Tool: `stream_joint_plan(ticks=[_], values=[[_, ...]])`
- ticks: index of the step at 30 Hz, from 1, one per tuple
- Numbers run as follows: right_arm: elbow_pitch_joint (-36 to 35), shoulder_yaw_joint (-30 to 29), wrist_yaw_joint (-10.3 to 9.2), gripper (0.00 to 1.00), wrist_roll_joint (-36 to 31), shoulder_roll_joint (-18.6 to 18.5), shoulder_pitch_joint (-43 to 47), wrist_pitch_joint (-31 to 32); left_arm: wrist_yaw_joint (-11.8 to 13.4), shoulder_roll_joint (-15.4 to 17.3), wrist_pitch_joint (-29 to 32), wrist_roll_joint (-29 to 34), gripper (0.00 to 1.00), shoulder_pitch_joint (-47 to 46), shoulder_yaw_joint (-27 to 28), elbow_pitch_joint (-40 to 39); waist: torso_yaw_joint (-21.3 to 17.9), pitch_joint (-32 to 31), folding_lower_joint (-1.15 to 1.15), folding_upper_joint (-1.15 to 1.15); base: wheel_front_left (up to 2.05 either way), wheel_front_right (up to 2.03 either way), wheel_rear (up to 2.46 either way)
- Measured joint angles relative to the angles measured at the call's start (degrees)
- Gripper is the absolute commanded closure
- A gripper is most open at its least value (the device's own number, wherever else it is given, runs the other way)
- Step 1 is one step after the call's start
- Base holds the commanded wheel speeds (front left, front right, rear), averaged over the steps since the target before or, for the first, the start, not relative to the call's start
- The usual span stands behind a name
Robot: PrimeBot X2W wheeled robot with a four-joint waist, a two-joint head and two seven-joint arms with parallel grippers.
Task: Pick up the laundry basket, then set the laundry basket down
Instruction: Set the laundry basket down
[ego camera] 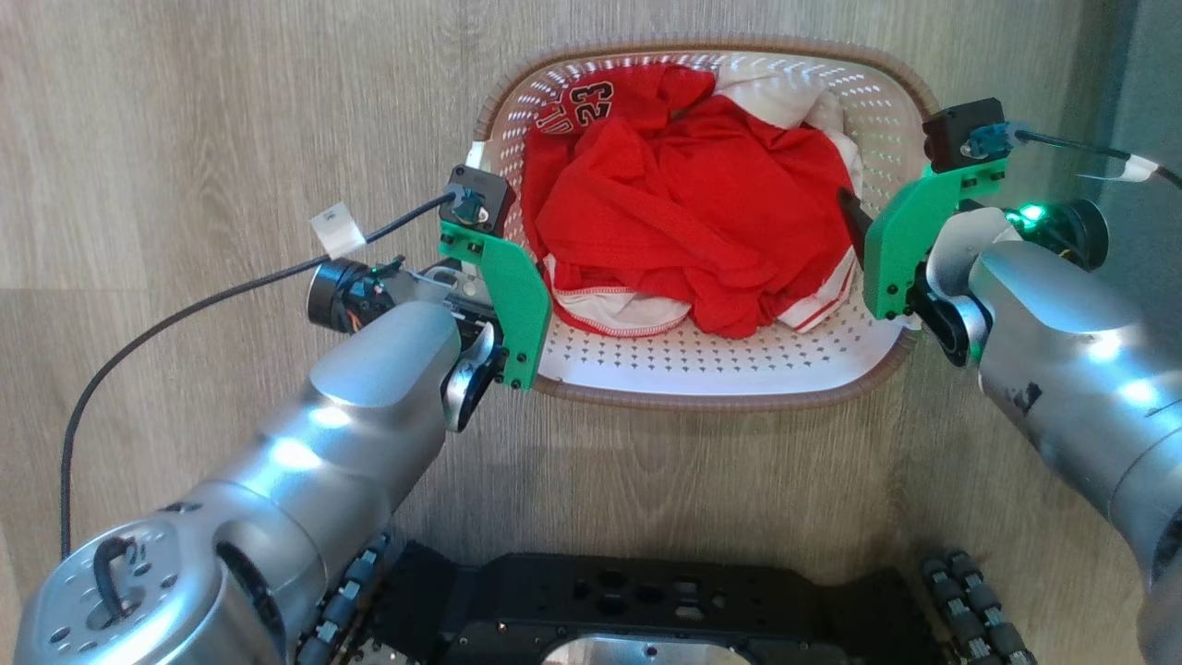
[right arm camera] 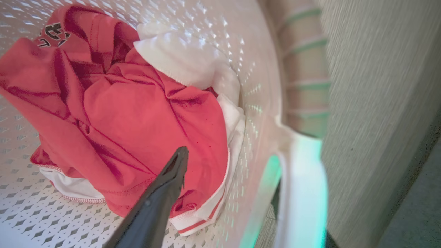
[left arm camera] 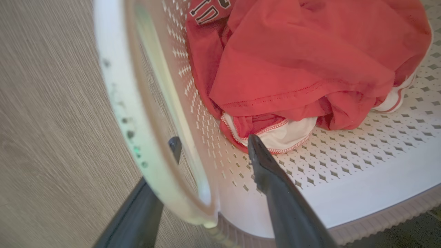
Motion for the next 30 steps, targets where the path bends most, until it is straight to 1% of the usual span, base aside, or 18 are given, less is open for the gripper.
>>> stream_joint_plan(ticks=[7,11,14,16,21,25,30], values=[[1.5,0.0,0.0,0.0,0.2,0.2,0.2,0.4,0.0,0.0,0.4,0.0,0.0,0.2,0.0,0.3,0.0,-1.8,0.0,0.0,0.0,0.0,0.0],[2.5,0.0,0.0,0.0,-0.2,1.3,0.7,0.8,1.5,0.0,0.3,0.6,0.0,0.5,0.0,1.5,-0.1,-3.8,0.0,0.0,0.0,0.0,0.0],[3.1,0.0,0.0,0.0,0.1,2.4,2.0,1.1,2.1,0.0,-0.3,0.6,0.0,1.5,0.0,2.0,-0.3,-5.9,0.0,0.0,0.0,0.0,0.0],[3.8,0.0,0.0,0.0,0.2,3.0,3.4,1.6,2.6,0.0,-1.3,0.6,0.0,2.9,0.0,2.3,-0.4,-7.6,0.0,0.0,0.0,0.0,0.0],[5.0,0.1,0.0,0.0,0.2,4.3,6.6,1.9,2.5,0.0,-1.9,0.2,0.0,6.6,-0.1,3.1,-0.9,-12.4,-0.01,0.01,0.0,0.0,0.0],[5.8,0.1,0.0,0.0,1.0,5.6,9.2,2.4,1.9,0.0,-2.1,0.0,0.0,9.8,-0.1,3.8,-1.4,-17.7,-0.01,0.01,0.0,0.0,0.0],[5.7,0.1,0.0,0.0,2.3,6.0,13.0,2.4,1.4,0.0,-2.7,-1.0,0.0,13.5,-0.1,4.4,-1.8,-23.3,-0.01,0.01,0.0,0.0,0.0]])
